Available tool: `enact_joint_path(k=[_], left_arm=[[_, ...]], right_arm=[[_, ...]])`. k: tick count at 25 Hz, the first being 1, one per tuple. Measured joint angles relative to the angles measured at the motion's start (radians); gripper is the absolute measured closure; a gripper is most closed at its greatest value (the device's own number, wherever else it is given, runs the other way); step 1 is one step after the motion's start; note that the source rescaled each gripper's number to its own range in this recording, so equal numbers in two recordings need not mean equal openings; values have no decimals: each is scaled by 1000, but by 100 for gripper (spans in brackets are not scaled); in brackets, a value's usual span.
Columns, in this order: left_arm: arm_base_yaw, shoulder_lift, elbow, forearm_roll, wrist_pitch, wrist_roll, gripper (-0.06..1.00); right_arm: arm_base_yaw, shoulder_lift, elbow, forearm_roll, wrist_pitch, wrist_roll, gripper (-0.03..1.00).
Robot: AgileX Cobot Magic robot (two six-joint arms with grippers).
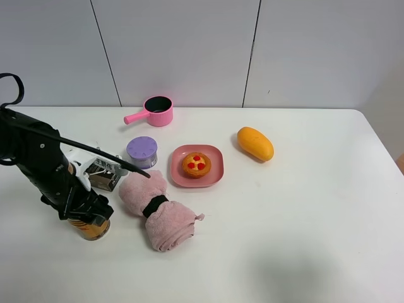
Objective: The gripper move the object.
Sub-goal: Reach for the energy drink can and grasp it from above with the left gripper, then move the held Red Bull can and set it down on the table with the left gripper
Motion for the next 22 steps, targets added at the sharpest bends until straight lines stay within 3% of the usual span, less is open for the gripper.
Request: enact_joint_path(k=[4, 11, 14, 19, 22], left_arm=[[0, -8, -3, 5, 25, 2, 92], [0, -177, -171, 6, 251, 4, 92], [0, -253, -284, -33, 354, 52, 92], [-4, -298, -459, -170, 485, 164, 92], [-62, -292, -539, -174, 515, 174, 92]], right_arm=[[0, 0, 0, 0, 0, 0, -3], [0, 0, 0, 0, 0, 0, -3], [0, 0, 0, 0, 0, 0, -3], [0, 0, 0, 0, 0, 0, -3], [0, 0, 0, 0, 0, 0, -3]])
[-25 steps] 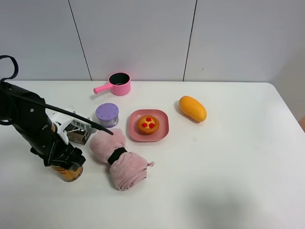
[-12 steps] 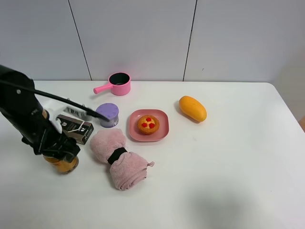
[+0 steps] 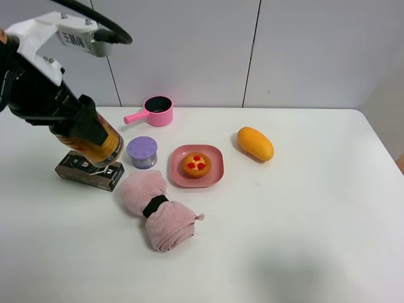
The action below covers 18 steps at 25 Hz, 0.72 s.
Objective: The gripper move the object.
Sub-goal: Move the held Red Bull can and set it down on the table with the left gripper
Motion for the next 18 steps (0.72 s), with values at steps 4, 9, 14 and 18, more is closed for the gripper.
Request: enact_joint_path(k=[4, 9, 14, 18], left_arm=[[-168, 41, -80, 50, 10, -7, 92], [-361, 172, -179, 68, 16, 34, 92], [-492, 341, -321, 69, 17, 66, 92], [-552, 466, -441, 68, 32, 115, 92]], right_arm=[[0, 0, 0, 0, 0, 0, -3], [0, 0, 0, 0, 0, 0, -3], [0, 0, 0, 0, 0, 0, -3], [0, 0, 0, 0, 0, 0, -3]])
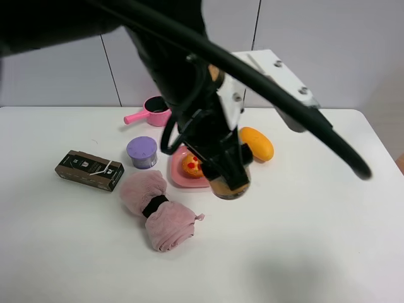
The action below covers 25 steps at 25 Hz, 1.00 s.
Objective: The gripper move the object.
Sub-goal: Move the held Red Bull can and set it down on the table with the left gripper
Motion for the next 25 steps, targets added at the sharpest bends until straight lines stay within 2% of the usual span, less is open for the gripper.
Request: enact_joint_path(k=[4, 9, 18, 25], left_arm=[[-23, 105, -88, -14, 16, 22, 92], [-25, 204, -116, -6, 3, 49, 92], [-25, 272, -116, -2, -183, 57, 92], [-25, 371, -116, 63, -231, 60, 92]], right_arm=[[0, 0, 0, 0, 0, 0, -3], [0, 0, 0, 0, 0, 0, -3], [0, 0, 0, 0, 0, 0, -3], [0, 0, 0, 0, 0, 0, -3]])
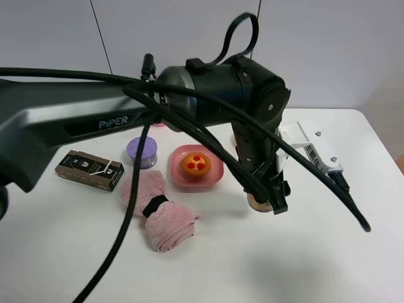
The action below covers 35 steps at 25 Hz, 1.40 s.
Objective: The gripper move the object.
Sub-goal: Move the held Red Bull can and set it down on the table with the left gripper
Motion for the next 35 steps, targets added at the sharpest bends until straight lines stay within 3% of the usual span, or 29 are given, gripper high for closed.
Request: enact_joint_path(k=[17, 32, 33, 35], left_arm=[[0, 121, 0, 78, 0, 0, 92], [0, 138, -8, 34, -4, 34, 91], [0, 138, -8, 32, -10, 34, 86], [0, 136, -10, 32, -21, 34, 59]], right_arm=[[0, 0, 0, 0, 0, 0, -3], [0, 0, 0, 0, 0, 0, -3], [0, 0, 0, 0, 0, 0, -3], [0, 0, 0, 0, 0, 0, -3]])
